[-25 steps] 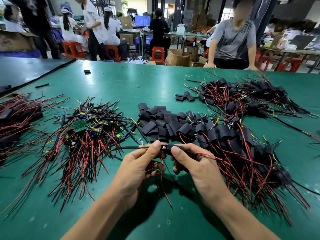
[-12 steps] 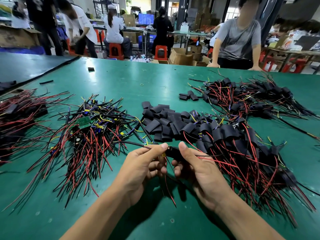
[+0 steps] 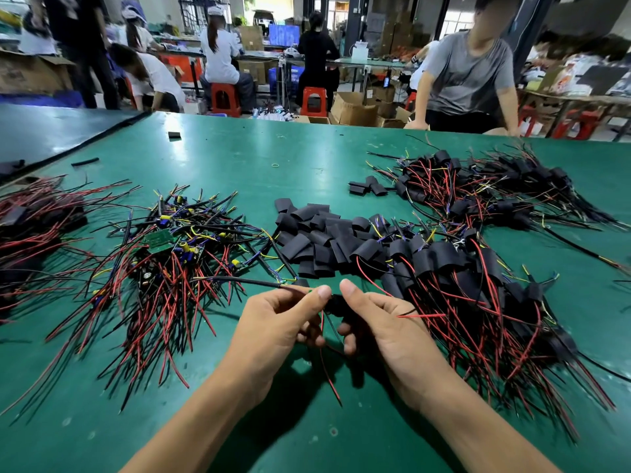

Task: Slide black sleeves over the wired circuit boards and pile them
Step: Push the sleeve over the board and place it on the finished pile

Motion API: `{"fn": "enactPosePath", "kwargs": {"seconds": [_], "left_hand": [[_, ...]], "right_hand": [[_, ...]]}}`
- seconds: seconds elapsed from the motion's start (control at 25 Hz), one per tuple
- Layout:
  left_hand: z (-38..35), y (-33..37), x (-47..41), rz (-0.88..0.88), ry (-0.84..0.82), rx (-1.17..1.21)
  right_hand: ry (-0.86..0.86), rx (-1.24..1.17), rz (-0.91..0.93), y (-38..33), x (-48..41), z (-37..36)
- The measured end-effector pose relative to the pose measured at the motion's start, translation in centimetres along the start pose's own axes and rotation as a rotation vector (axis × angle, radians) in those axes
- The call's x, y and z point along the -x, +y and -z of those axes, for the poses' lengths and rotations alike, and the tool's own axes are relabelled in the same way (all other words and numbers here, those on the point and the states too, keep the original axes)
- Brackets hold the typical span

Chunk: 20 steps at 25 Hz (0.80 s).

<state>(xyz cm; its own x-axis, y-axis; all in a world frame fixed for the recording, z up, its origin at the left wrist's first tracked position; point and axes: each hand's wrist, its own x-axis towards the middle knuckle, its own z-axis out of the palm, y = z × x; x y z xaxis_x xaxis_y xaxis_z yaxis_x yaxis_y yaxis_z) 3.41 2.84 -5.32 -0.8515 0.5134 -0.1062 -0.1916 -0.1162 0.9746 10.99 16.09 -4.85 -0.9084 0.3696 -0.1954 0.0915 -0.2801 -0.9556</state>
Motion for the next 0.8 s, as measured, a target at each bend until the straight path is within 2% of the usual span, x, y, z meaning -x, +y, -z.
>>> {"fn": "enactPosePath", "kwargs": {"seconds": [0.24,0.36,0.56,0.68,0.8], "left_hand": [[0.51,0.68,-0.30,0.184,-0.224,0.249],[0.55,0.48,-0.24,0.176,-0.281,0.287],[0.22,0.19,-0.40,0.096,-0.227,0.273],[0.24,0.32,-0.40,0.104,-0.185,0.304],[0.18,0.51,-0.22,0.104,-0.176,0.310]], "right_hand": [[0.027,-0.012,0.011,-0.25,-0.28,0.51],[0.003,-0.107,-0.007,-0.42,-0.17,0.57],[-0.136,-0.306,0.102,-0.40,-0.36,0.86],[-0.220,-0.282,0.184,-0.15,-0.43,0.92],[-0.172,-0.167,0.233,0.03,-0.50,0.74]]}}
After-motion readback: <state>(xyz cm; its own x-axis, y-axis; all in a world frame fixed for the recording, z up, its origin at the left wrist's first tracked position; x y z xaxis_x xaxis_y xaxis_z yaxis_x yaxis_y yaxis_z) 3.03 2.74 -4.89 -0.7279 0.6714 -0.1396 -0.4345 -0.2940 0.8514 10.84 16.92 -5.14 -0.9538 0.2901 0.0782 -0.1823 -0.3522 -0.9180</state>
